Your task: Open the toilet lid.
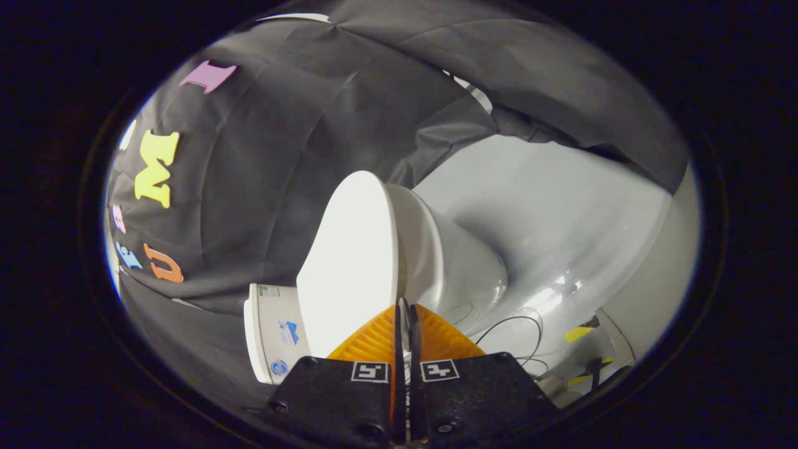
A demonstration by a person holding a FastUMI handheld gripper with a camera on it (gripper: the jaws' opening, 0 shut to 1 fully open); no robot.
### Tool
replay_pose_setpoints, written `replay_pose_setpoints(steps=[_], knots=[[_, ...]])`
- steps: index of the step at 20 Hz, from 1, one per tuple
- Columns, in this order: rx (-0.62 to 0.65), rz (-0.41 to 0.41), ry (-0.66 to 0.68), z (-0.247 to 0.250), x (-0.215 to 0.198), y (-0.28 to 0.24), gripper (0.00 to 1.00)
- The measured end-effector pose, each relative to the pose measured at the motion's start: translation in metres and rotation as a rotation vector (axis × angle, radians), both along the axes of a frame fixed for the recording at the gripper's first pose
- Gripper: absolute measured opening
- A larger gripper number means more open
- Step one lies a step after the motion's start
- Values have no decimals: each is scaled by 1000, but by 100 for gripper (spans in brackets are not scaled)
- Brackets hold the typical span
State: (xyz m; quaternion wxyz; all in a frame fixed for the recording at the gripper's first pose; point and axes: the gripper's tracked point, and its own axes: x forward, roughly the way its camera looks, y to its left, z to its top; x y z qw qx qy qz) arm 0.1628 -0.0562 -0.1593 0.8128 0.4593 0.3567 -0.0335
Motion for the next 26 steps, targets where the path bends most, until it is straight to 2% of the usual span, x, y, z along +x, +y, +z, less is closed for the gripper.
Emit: replay_pose_setpoints(steps=[7,14,21,26], knots=[[-16,17,-53,44,-5,12,6],[-78,126,-147,108,2,46,6],[-245,227,-230,160,4,92,6],[-313,240,-241,174,-8,110,6]])
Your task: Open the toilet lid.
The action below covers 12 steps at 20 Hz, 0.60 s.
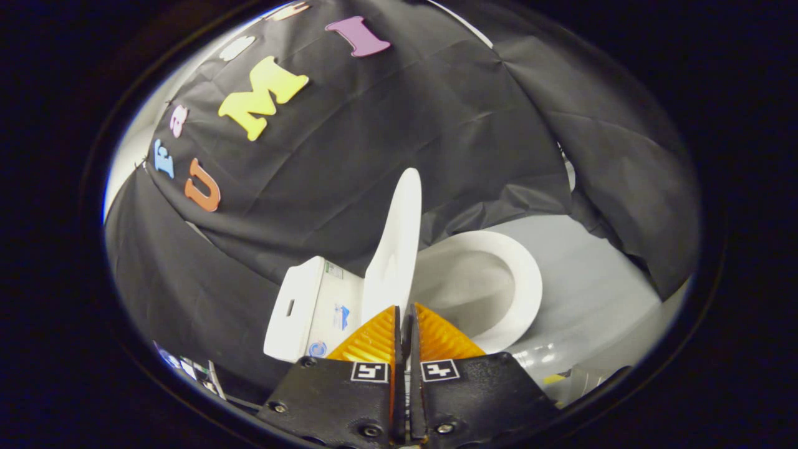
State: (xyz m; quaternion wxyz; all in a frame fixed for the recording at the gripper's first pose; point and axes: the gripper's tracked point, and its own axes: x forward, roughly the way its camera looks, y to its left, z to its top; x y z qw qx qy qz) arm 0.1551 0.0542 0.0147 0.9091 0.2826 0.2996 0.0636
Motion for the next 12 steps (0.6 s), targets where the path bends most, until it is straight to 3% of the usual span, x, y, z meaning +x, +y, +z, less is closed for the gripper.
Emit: replay_pose_setpoints(steps=[12], knots=[[-71,-15,-15,36,-2,47,9]])
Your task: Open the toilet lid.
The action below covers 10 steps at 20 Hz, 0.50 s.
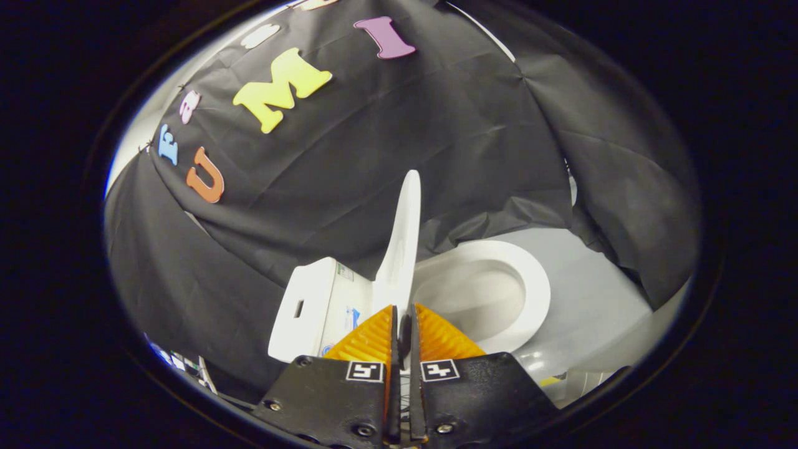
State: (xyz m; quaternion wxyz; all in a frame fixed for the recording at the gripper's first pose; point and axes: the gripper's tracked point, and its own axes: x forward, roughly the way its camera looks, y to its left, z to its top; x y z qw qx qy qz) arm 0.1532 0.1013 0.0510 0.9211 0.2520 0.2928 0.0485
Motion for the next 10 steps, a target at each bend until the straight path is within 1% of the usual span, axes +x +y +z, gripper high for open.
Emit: replay_pose_setpoints(steps=[5,10], knots=[[-21,10,-32,18,-1,27,11],[-58,-8,-55,28,-2,49,11]])
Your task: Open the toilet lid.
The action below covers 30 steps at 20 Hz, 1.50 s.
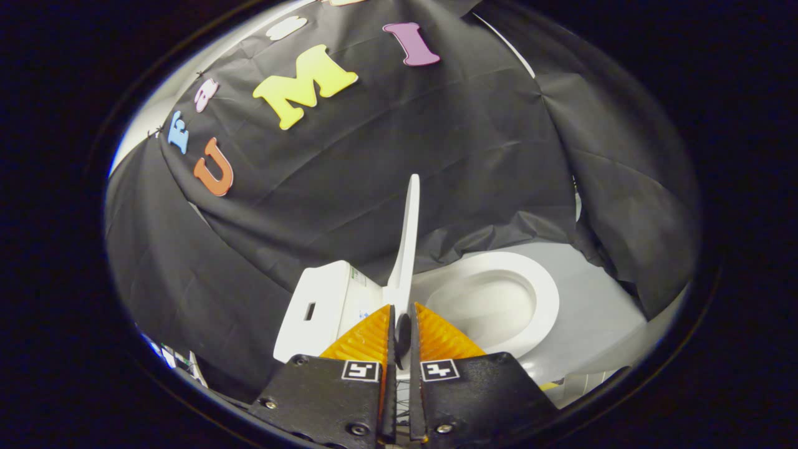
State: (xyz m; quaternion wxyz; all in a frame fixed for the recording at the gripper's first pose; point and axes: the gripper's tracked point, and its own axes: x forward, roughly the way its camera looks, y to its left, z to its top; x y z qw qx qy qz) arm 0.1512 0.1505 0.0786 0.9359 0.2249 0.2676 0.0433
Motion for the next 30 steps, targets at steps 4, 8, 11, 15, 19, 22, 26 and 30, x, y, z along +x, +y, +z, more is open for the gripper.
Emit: replay_pose_setpoints(steps=[4,8,11,15,19,22,26,30], knots=[[-34,-9,-16,8,1,18,11],[-66,-12,-25,14,4,33,11],[-80,-3,-35,19,5,50,11],[-107,16,-45,24,4,71,11],[-143,26,-71,30,4,94,12],[-168,45,-94,33,2,115,11],[-145,52,-99,35,9,135,12],[-162,93,-111,35,7,163,12]])
